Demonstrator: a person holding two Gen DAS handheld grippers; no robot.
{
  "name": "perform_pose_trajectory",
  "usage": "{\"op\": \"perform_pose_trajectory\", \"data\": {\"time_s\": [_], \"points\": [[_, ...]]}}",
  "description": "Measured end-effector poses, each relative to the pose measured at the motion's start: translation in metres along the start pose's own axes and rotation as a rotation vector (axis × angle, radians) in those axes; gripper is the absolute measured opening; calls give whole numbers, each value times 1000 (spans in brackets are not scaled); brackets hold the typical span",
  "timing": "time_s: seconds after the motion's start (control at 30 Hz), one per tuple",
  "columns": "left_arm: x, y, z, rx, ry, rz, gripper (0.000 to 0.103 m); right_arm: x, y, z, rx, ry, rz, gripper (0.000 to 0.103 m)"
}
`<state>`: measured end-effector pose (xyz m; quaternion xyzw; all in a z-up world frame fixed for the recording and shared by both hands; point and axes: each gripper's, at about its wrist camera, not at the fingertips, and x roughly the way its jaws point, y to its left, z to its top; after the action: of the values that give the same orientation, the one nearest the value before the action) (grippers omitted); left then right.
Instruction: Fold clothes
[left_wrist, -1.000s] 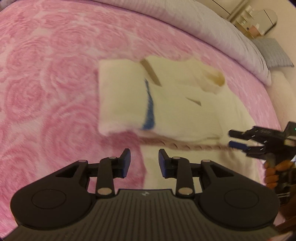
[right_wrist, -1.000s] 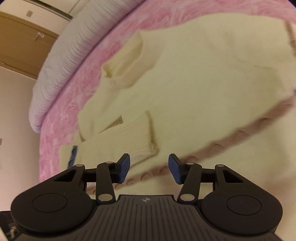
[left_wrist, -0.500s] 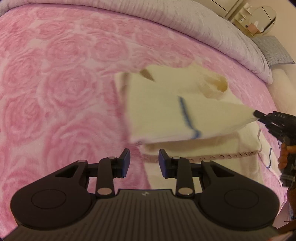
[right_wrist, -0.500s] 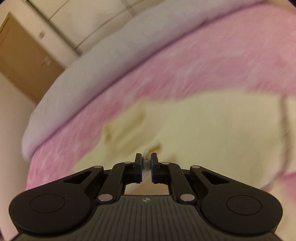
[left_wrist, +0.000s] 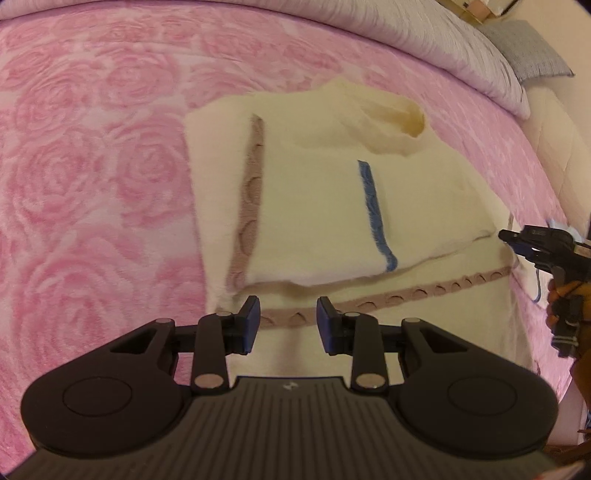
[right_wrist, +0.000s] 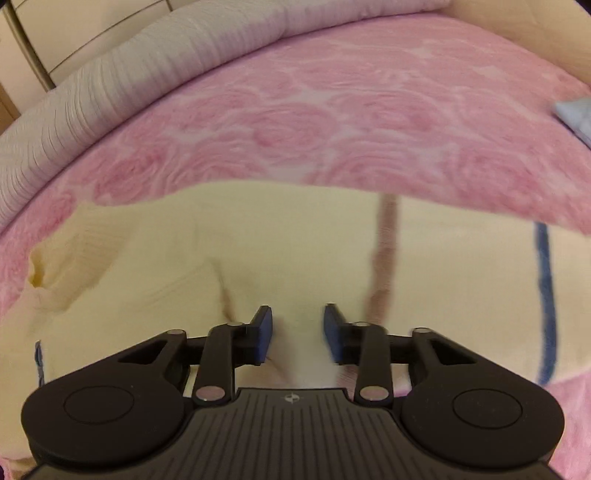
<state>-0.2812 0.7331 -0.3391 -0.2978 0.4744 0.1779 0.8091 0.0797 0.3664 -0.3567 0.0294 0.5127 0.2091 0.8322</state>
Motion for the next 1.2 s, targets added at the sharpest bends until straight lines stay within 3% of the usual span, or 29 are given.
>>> {"op": "perform_pose_trajectory", "data": {"time_s": [0.17, 0.37, 0.57, 0.77, 0.8, 0.83, 0.87, 0.97, 1.03, 1.1, 1.2], "points": [[6, -24, 4, 34, 15, -14, 28, -25, -70, -12, 269, 53, 73, 37], [20, -63, 3, 75, 52, -36, 28, -54, -174, -37, 590, 39, 33, 44], [26, -89, 1, 81, 69, -20, 28, -95, -276, -61, 909, -130, -67, 46], [29, -115, 5, 96, 70, -4, 28, -106, -337, -70, 1109, -234, -47, 45], [29, -119, 5, 99, 71, -4, 28, -105, -339, -68, 1108, -231, -48, 45], [29, -123, 5, 100, 72, -4, 28, -104, -341, -65, 1107, -227, -49, 37], [29, -126, 5, 100, 73, -3, 28, -102, -339, -61, 1076, -211, -75, 12], [27, -130, 3, 92, 73, -9, 28, -108, -315, -42, 924, -217, -148, 10], [22, -129, 1, 82, 72, -14, 28, -120, -270, -19, 720, -287, -144, 10], [18, -125, -2, 62, 72, -23, 28, -136, -203, -2, 424, -345, -99, 10], [14, -115, -9, 19, 74, -34, 28, -147, -95, -4, -1, -360, 72, 9]]}}
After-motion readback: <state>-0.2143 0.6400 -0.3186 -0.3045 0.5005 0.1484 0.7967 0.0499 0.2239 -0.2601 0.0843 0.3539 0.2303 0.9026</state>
